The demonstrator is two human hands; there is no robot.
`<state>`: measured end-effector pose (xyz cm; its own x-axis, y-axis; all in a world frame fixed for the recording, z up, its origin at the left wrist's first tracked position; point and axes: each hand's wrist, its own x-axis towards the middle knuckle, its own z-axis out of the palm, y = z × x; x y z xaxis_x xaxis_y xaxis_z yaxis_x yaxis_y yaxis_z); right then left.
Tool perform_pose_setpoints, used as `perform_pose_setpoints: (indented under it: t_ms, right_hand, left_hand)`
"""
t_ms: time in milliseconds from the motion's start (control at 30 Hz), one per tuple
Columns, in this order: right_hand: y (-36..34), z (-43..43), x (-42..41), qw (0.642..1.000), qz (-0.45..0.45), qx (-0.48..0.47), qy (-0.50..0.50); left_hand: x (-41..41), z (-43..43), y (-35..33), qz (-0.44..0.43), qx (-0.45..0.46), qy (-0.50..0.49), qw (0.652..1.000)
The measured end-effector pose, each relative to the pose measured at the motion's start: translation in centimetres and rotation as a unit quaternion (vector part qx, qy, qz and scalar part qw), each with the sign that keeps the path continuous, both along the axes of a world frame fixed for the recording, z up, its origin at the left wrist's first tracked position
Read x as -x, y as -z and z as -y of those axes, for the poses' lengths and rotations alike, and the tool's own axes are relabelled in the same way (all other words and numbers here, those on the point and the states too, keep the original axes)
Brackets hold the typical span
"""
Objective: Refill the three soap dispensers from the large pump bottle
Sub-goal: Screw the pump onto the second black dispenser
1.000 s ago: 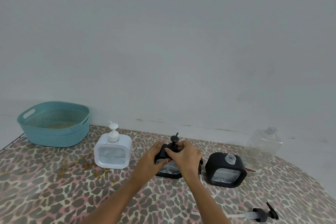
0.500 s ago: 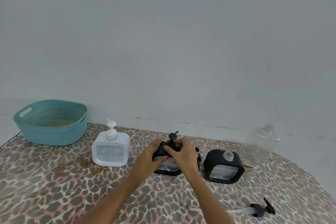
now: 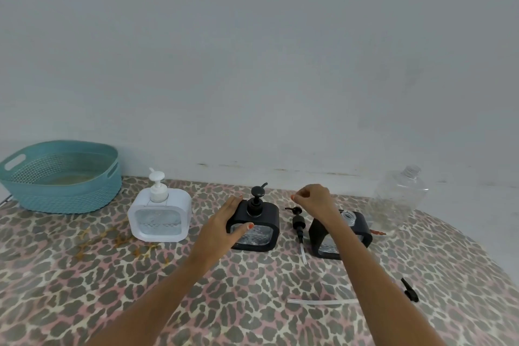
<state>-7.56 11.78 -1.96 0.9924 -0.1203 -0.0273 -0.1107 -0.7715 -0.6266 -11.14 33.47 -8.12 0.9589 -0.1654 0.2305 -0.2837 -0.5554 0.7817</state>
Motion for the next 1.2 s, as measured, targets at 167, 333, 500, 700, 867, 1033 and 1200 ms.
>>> perform_pose_setpoints:
  t_ms: [167,333,500,700,867,1033,1200]
  right_hand:
    - [0.8,0.2,-2.7,0.972,-0.139,0.188,-0.005]
    - [2.4,-0.7,-3.8,0.935,-0.201,0.291,-0.022]
    - [3.8,-0.9,-4.4,0.913,-0.233,0.334,-0.029]
    - [3.4,-1.2,-4.3,0.923,-0.182,0.339,-0.026]
    - [0.5,-1.1,-3.1,0.954,-0.072,0.29,0.013]
    - [-2.6,-0.2,-0.8,0.974,-0.005,0.219,0.061]
    - [-5.2,1.3,1.8,0.984,0.054,0.135,0.104]
  left_hand:
    - [-0.1,0.0,0.1,0.005,-0.004,-0.001,1.0]
    - [-0.2,0.0,0.4,0.023,-0.013,-0.001,1.0]
    - [-0.2,-0.1,0.6,0.039,-0.013,-0.002,0.999]
    - [0.0,-0.1,0.4,0.038,-0.013,0.003,0.999]
    - [-0.3,-0.2,-0.4,-0.021,-0.01,0.018,1.0]
    - [0.3,0.1,-2.0,-0.032,-0.022,0.024,0.999]
    - [1.5,1.3,-4.8,0.035,0.021,0.018,0.999]
